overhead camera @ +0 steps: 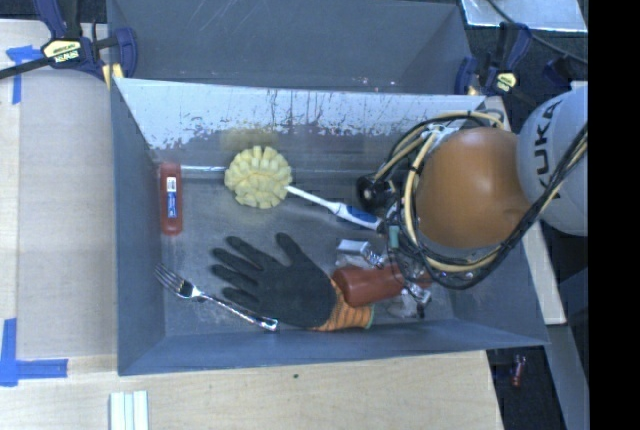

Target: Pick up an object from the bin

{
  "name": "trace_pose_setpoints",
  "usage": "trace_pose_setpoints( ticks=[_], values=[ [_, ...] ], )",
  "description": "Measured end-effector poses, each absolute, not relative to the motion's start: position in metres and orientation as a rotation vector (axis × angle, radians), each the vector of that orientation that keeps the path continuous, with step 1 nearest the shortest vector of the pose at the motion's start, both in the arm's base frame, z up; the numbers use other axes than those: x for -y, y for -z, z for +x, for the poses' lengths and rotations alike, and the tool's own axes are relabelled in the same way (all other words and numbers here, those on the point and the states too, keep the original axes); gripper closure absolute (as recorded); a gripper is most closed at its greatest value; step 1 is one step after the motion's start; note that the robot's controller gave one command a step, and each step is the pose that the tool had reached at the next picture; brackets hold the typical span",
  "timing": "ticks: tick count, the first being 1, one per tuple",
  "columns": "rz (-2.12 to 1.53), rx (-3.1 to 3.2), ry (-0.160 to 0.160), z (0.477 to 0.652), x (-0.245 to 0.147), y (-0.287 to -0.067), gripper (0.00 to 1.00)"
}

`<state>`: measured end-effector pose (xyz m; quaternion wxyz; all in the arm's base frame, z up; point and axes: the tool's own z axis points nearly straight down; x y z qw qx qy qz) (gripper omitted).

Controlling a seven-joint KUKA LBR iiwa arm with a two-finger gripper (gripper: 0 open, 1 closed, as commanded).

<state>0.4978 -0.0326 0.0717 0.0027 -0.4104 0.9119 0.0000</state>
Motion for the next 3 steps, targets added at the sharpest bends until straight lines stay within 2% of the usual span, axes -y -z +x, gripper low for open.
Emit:
trace_pose_setpoints(
  ticks=[1, 2, 3],
  values=[
    [-0.98, -2.981, -0.001, 0.49, 0.033, -0.071, 0.0],
    [-1.971, -2.441, -0.002, 0.5, -0.012, -0.071, 1.0],
    [-1.968, -2.442, -0.001, 0.501, -0.013, -0.071, 1.0]
  ],
)
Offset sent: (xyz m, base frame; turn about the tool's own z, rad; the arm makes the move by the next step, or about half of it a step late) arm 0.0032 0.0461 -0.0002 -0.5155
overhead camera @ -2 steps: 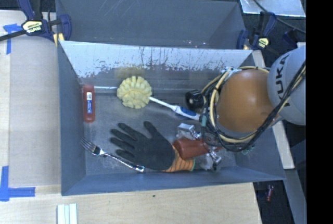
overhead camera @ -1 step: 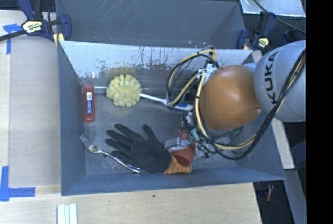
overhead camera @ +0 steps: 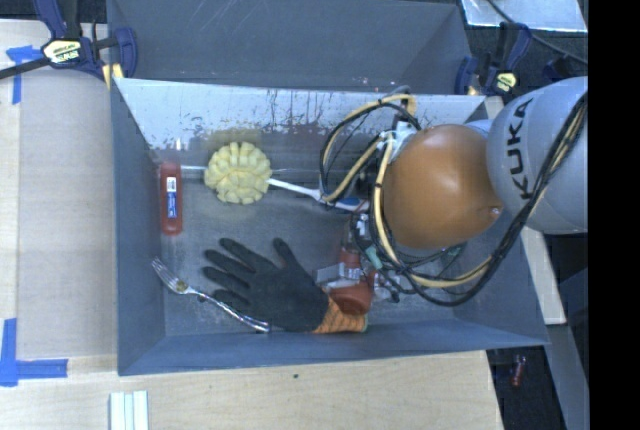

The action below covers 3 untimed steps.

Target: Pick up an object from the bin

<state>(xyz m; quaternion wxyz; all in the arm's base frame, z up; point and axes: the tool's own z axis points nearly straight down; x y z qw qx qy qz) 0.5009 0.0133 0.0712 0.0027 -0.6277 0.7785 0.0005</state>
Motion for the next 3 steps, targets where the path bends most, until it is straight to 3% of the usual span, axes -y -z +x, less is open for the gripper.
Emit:
trace_pose_setpoints(
  ticks=[1, 2, 3],
  values=[
    [-1.968, -2.442, -0.001, 0.501, -0.013, -0.071, 1.0],
    [-2.355, -2.069, 0.0, 0.509, -0.04, -0.079, 1.0],
    [-2.609, -1.737, 0.001, 0.519, -0.039, -0.081, 1.0]
  ],
)
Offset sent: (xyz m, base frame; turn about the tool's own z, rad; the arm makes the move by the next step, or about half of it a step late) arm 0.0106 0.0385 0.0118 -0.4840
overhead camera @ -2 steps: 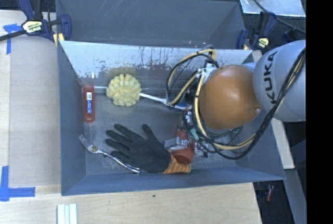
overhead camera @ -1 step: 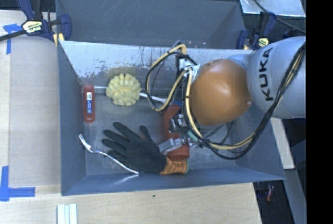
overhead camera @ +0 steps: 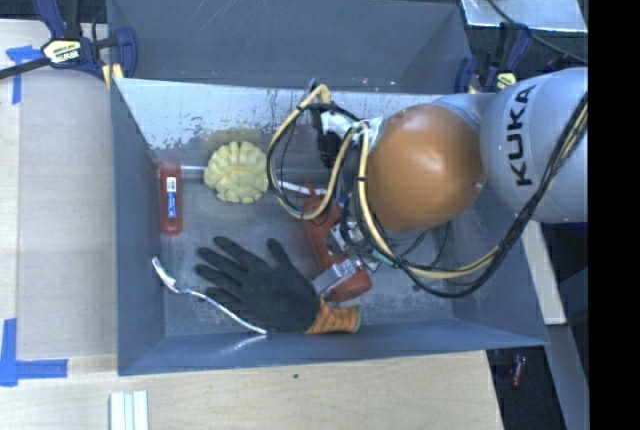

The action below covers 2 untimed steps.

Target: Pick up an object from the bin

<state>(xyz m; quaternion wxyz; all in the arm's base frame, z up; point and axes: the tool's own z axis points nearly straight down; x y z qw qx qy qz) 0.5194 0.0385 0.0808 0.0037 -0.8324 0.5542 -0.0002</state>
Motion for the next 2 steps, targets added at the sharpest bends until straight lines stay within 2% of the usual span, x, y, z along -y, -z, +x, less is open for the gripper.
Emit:
trace_pose_setpoints(
  ticks=[1, 2],
  values=[
    [-2.872, -1.251, 0.003, 0.526, -0.07, -0.077, 1.0],
    [-3.031, -0.805, 0.005, 0.513, -0.083, -0.072, 1.0]
  ],
)
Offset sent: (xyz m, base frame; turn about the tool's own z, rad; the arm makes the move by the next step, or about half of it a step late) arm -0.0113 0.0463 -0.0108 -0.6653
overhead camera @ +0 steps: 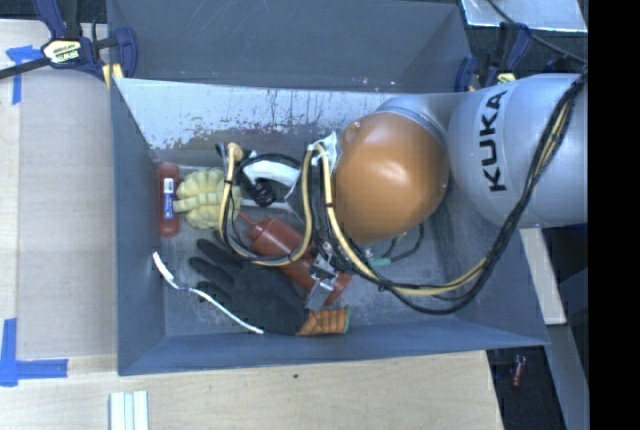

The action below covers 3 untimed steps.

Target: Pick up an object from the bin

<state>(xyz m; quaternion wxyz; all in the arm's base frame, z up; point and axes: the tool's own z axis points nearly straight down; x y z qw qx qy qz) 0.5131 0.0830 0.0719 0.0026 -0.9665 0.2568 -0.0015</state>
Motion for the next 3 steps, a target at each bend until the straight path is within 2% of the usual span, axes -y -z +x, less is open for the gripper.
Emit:
trace_pose_setpoints(
  ticks=[1, 2, 3],
  values=[
    [-3.11, -0.403, 0.002, 0.526, -0.109, -0.069, 1.0],
    [-3.111, -0.403, 0.001, 0.526, -0.109, -0.069, 1.0],
    [-3.113, -0.384, -0.012, 0.521, -0.112, -0.102, 1.0]
  ],
)
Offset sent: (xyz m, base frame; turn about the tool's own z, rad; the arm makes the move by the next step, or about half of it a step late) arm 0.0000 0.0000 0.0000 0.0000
